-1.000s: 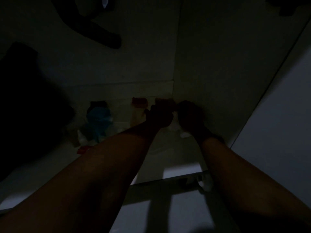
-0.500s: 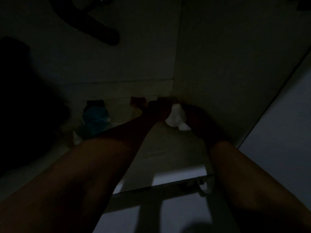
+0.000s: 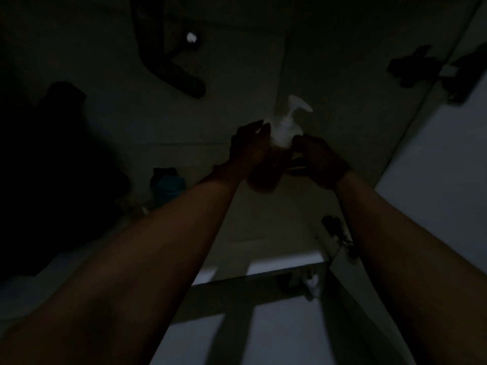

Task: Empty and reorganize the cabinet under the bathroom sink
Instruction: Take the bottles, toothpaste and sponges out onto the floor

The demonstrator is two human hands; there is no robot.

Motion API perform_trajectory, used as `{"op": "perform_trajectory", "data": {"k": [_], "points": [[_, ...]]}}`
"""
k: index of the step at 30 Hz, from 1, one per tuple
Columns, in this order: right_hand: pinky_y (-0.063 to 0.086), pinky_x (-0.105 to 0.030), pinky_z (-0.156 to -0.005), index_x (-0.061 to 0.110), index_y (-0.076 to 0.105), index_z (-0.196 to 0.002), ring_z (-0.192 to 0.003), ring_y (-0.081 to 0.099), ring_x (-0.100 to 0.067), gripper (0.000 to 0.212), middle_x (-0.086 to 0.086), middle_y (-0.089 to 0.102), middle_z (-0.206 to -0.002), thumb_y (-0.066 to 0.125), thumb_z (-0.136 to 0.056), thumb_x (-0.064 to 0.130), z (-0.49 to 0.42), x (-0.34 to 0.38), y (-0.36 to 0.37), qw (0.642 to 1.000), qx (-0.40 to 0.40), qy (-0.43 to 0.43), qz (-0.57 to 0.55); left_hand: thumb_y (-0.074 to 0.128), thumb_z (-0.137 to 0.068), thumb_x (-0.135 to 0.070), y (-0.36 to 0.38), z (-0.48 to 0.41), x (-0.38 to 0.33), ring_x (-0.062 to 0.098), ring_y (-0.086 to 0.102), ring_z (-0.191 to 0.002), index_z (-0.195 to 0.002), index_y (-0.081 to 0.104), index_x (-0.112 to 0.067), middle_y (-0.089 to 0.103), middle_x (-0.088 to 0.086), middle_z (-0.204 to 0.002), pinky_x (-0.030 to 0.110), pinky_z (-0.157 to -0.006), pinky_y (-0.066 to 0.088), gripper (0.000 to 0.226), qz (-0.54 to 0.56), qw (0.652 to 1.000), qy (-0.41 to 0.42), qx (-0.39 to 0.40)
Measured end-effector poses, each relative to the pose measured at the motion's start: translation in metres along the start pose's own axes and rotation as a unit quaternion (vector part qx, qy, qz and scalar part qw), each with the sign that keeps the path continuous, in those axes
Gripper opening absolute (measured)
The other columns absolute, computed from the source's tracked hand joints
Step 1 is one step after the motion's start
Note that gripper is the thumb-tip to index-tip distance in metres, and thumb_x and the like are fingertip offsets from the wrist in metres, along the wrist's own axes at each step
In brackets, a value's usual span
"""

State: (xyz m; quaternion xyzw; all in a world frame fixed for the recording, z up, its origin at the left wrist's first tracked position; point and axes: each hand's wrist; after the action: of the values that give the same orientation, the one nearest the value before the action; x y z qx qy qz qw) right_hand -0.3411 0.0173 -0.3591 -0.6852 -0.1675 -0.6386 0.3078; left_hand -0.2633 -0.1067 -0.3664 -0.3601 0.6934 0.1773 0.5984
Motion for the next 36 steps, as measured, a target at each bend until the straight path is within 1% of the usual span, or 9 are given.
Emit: {"op": "perform_trajectory", "data": {"k": [6,12,14,19,24,26,30,33,36], "points": [[0.054,-0.042,-0.087,0.009,0.06,-0.123,-0.111,0.063,-0.029,0.047,-0.011,0.063,-0.123,0.072,-0.084,0.032,0.052,0.024,-0.011,0.985,-0.052,0.004,0.166,0.05,-0.1,-0.033,0.004,0.039,-0.031,0.021,0.064,-0.096,-0.115,0.07,-0.013,0.068,0.004,-0.112,0.03,-0.084,0.055,0.032,0.009,1.0,-0.014,0.01],[0.056,-0.018,-0.07,0.011,0.067,-0.12,-0.089,0.068,-0.009,0.042,-0.005,0.071,-0.112,0.077,-0.081,0.026,0.122,-0.014,-0.001,0.98,-0.166,-0.077,0.083,0.058,-0.08,-0.038,0.025,0.084,-0.023,0.029,0.07,-0.087,-0.092,0.075,-0.022,0.073,0.007,-0.1,0.047,-0.08,0.06,0.027,0.051,0.992,-0.108,0.027],[0.058,-0.025,-0.081,0.018,0.068,-0.118,-0.094,0.069,-0.007,0.045,0.001,0.072,-0.109,0.08,-0.076,0.028,0.143,-0.037,0.001,0.975,-0.197,-0.077,0.064,0.057,-0.074,-0.037,0.029,0.111,-0.013,0.029,0.07,-0.084,-0.083,0.075,-0.025,0.074,0.005,-0.094,0.047,-0.079,0.06,0.023,0.052,0.991,-0.113,0.038],[0.052,-0.028,-0.094,0.025,0.059,-0.126,-0.107,0.063,-0.003,0.057,0.008,0.066,-0.12,0.081,-0.073,0.024,0.188,-0.094,0.014,0.969,-0.237,-0.061,0.038,0.059,-0.09,-0.032,0.043,0.172,0.021,0.02,0.066,-0.097,-0.114,0.072,-0.026,0.072,-0.001,-0.113,0.037,-0.09,0.055,0.029,0.047,0.991,-0.122,0.038],[0.05,-0.012,-0.08,0.042,0.057,-0.097,-0.09,0.062,0.014,0.046,0.03,0.065,-0.09,0.081,-0.073,0.011,0.22,-0.114,0.013,0.958,-0.276,-0.065,0.029,0.06,-0.09,-0.036,0.05,0.207,0.034,0.014,0.065,-0.104,-0.12,0.069,-0.027,0.07,-0.006,-0.117,0.035,-0.093,0.052,0.032,0.006,0.995,-0.084,0.053],[0.05,-0.01,-0.08,0.041,0.057,-0.101,-0.092,0.062,0.014,0.048,0.029,0.065,-0.094,0.081,-0.073,0.009,0.232,-0.123,0.011,0.961,-0.27,-0.062,0.023,0.062,-0.09,-0.034,0.051,0.215,0.04,0.013,0.065,-0.1,-0.118,0.07,-0.026,0.071,-0.006,-0.113,0.034,-0.091,0.053,0.03,0.004,0.994,-0.09,0.065],[0.052,-0.025,-0.093,0.026,0.049,-0.13,-0.108,0.06,-0.001,0.074,0.013,0.06,-0.121,0.086,-0.067,0.016,0.243,-0.149,0.01,0.967,-0.253,-0.003,0.016,0.067,-0.087,-0.032,0.058,0.226,0.07,0.017,0.068,-0.094,-0.11,0.073,-0.024,0.073,-0.002,-0.106,0.038,-0.089,0.056,0.025,0.003,0.984,-0.157,0.081],[0.053,-0.037,-0.096,0.031,0.05,-0.123,-0.106,0.062,-0.006,0.073,0.016,0.061,-0.116,0.087,-0.062,0.013,0.244,-0.175,0.012,0.969,-0.242,0.031,0.025,0.066,-0.087,-0.024,0.066,0.236,0.098,0.023,0.07,-0.089,-0.108,0.074,-0.019,0.075,0.003,-0.098,0.046,-0.085,0.058,0.023,0.008,0.975,-0.2,0.097],[0.052,-0.032,-0.095,0.04,0.057,-0.113,-0.104,0.064,0.0,0.063,0.016,0.066,-0.113,0.084,-0.065,0.011,0.244,-0.198,0.017,0.973,-0.225,0.039,0.021,0.065,-0.09,-0.02,0.072,0.245,0.122,0.023,0.069,-0.092,-0.114,0.072,-0.017,0.074,0.004,-0.104,0.046,-0.087,0.058,0.025,0.007,0.969,-0.227,0.101]]}}
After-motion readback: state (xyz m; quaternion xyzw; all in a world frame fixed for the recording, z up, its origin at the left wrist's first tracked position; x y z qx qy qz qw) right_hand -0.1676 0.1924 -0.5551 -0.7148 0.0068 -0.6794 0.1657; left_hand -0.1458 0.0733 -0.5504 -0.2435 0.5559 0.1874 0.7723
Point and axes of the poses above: each hand's wrist, its own z-axis away from the middle knuckle, its own y-axis out of the palm, x = y × z
